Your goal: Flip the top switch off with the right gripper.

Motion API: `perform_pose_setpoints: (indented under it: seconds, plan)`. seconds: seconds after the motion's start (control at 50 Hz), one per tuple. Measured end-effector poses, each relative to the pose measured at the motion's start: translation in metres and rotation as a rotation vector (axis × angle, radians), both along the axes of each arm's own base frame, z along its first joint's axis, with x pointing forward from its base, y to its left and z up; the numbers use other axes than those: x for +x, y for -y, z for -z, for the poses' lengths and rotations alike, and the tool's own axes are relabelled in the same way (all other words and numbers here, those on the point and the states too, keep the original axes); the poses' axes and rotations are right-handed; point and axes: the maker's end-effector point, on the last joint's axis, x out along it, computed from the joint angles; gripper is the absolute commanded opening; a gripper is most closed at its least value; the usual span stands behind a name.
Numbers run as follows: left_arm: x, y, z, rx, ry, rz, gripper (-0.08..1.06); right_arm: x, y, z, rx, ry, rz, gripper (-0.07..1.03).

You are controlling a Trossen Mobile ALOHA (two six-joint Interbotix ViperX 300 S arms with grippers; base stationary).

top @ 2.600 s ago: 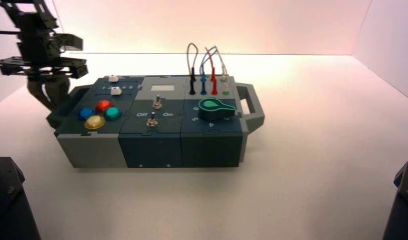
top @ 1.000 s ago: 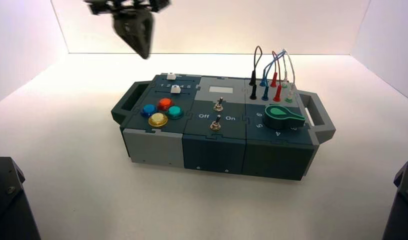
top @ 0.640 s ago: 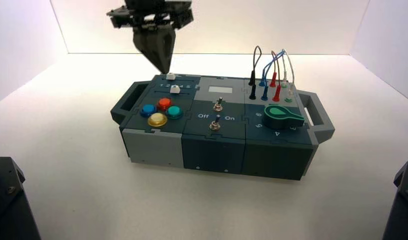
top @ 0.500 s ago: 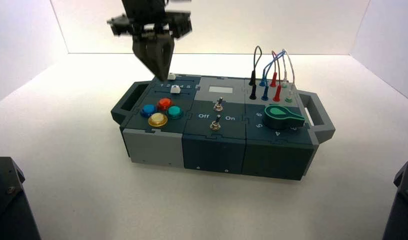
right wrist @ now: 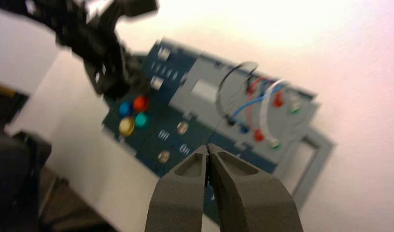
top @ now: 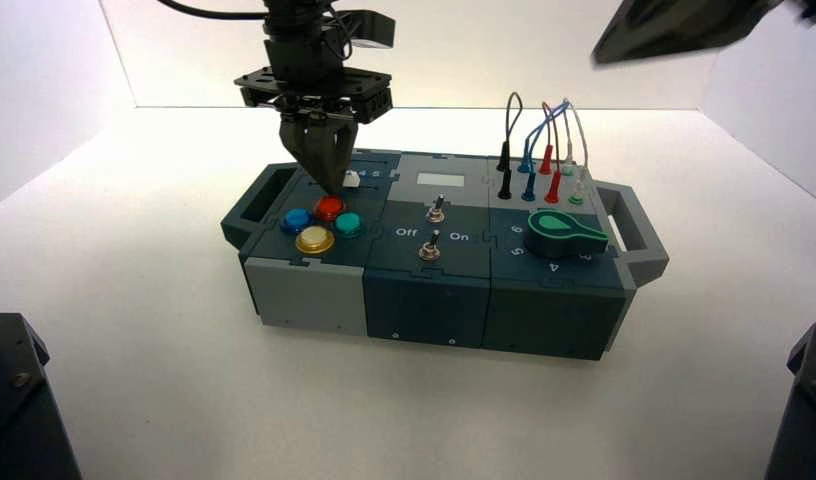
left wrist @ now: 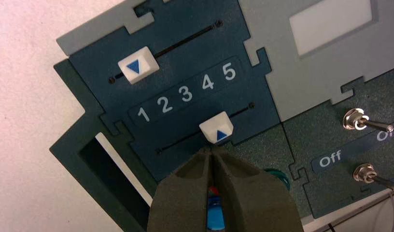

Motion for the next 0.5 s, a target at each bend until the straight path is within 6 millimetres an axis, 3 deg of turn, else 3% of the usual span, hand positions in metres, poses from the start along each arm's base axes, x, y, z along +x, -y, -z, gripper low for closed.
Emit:
perform_pose_setpoints:
  seconds: [0.08,0.18,0.5]
  plan:
    - [0.001,0.001,0.001,-0.001,0.001,0.0,-0.03,0.002,-0.008,0.006,0.0,-0.022,-0.015,-0.02]
    - [0.002,0.001,0.002,-0.003,0.008,0.003,-0.03,-0.002,-0.023,0.028,-0.043,-0.101,-0.061,-0.02]
    - [0.002,0.0,0.003,-0.003,0.013,0.004,-0.03,0.005,-0.051,0.052,-0.102,-0.179,-0.113,-0.02]
